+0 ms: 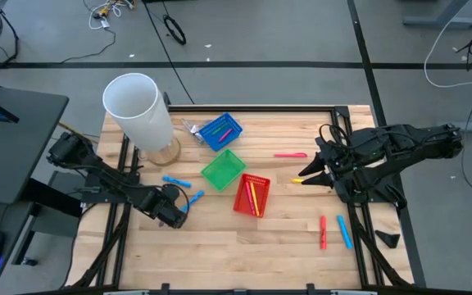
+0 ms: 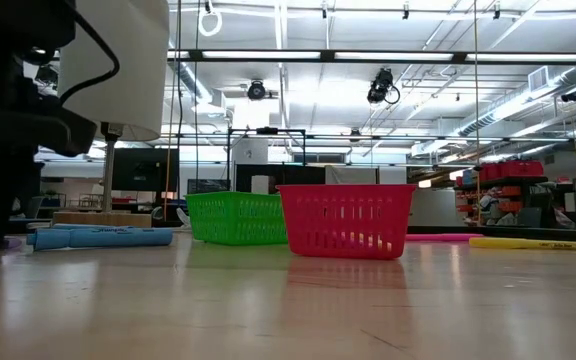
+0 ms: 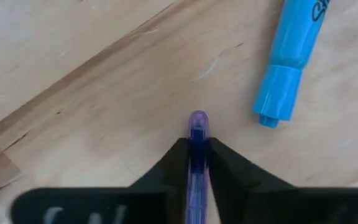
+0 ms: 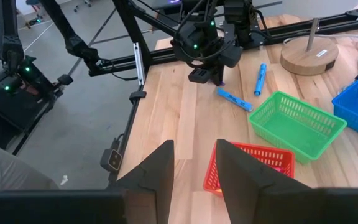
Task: Pick & Place Markers
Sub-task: Put the small purple pen into the blue bin
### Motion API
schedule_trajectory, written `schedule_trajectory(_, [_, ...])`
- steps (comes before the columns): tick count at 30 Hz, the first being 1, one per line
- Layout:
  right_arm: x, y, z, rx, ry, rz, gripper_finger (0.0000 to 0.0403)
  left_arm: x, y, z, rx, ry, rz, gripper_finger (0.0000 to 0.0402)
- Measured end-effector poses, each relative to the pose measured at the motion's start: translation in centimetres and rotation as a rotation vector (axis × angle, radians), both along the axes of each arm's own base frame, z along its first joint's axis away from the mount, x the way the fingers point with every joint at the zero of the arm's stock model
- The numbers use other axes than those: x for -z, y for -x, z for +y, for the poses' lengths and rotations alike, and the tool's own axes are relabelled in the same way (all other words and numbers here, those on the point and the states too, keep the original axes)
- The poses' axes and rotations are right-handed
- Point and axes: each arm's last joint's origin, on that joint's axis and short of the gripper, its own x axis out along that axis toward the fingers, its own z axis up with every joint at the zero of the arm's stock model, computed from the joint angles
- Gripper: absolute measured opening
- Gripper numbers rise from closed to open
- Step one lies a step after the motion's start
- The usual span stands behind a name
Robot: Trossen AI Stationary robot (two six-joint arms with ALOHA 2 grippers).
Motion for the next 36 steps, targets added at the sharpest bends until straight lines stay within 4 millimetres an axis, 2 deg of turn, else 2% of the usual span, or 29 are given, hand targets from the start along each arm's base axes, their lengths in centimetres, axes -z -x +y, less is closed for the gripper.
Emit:
schedule_trajectory(3, [0.0,0.0,0.0,0.000,0.000,0.001,0.0121,0.0,0.0,0.0,0.000,0.000,0.004,0.0029])
schedule_trajectory(14, [0.2,0.1,0.0,0.000,0.004,0.017,0.0121,0.0,0.1,0.0,-0.004,-0.001,0.010,0.0029])
schedule_trajectory(19, [0.2,0.1,0.0,0.000,0.005,0.019,0.0121,-1.0,0.1,-0.1,-0.019,-0.006,0.069,0.0029])
schedule_trajectory(25, [0.1,0.1,0.0,-0.002,0.007,0.013,0.0121,-3.6,-1.1,-0.7,0.000,-0.037,0.054,0.0029])
schedule_trajectory(36, [0.1,0.1,0.0,-0.002,0.007,0.012,0.0121,-11.0,-4.3,-2.0,0.023,-0.043,-0.124,0.0029])
